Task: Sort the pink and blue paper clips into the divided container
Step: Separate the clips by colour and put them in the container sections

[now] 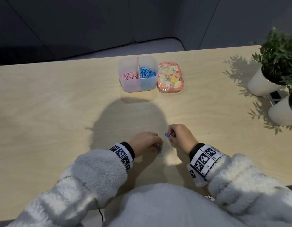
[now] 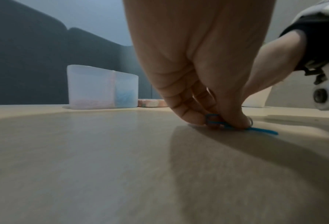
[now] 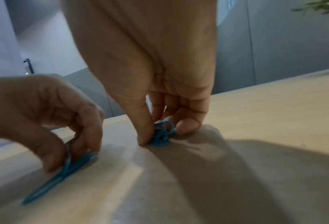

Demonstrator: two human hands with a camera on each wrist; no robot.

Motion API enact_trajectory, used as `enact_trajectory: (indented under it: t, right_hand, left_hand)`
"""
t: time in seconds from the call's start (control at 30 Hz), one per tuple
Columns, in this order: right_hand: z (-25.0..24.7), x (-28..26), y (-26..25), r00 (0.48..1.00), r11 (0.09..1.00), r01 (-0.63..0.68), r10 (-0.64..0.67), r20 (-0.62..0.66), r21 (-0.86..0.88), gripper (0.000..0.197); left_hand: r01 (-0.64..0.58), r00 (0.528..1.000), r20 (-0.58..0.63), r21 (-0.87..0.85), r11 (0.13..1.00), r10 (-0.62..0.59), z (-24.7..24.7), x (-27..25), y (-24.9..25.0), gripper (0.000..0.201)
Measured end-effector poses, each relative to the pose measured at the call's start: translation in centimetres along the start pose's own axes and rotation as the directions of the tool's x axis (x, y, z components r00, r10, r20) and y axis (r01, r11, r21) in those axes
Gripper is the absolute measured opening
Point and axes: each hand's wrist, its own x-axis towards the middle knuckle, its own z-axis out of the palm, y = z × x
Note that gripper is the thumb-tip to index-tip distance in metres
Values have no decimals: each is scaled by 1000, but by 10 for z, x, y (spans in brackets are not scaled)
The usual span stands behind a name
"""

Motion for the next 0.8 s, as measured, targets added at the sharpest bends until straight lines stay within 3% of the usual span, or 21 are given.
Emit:
enact_trajectory:
  t: [0.23,0.3,0.37,0.43,0.57,0.63,0.7,0.8]
  right_hand:
    - [5,0,-6,998,979,60,-59,11,-197,10]
    - [4,-2,-6,997,984,69,-65,30,-165,11]
    - [-1,-2,0,997,996,50,-45,61,-76,19]
    - [-13,-2,4,998,995,0,-6,65,98,24]
    - [-52,8,-1,999,945,-37,39,2,324,35]
    - [-71,22,-8,998,918,-30,47,-33,396,30]
    - [-88,41,-15,994,920,7,37,-105,392,30]
    - [-112,72,-32,965,932,87,8,-261,353,21]
  left_hand:
    - [-42,999,30,167,985,38,1,6,1,27]
    - [2,1000,18,121,993,-5,-5,9,-4,22]
    - [92,993,-70,17,996,-91,-25,12,-16,17]
    - [170,956,-225,-89,981,-186,-56,15,-30,15]
    - [194,823,-492,-225,955,-283,-119,39,-49,7]
    - [237,779,-520,-272,932,-350,-143,61,-54,6]
    - [355,740,-530,-214,910,-413,-162,80,-58,16]
    - [390,717,-553,-186,902,-424,-173,96,-67,27]
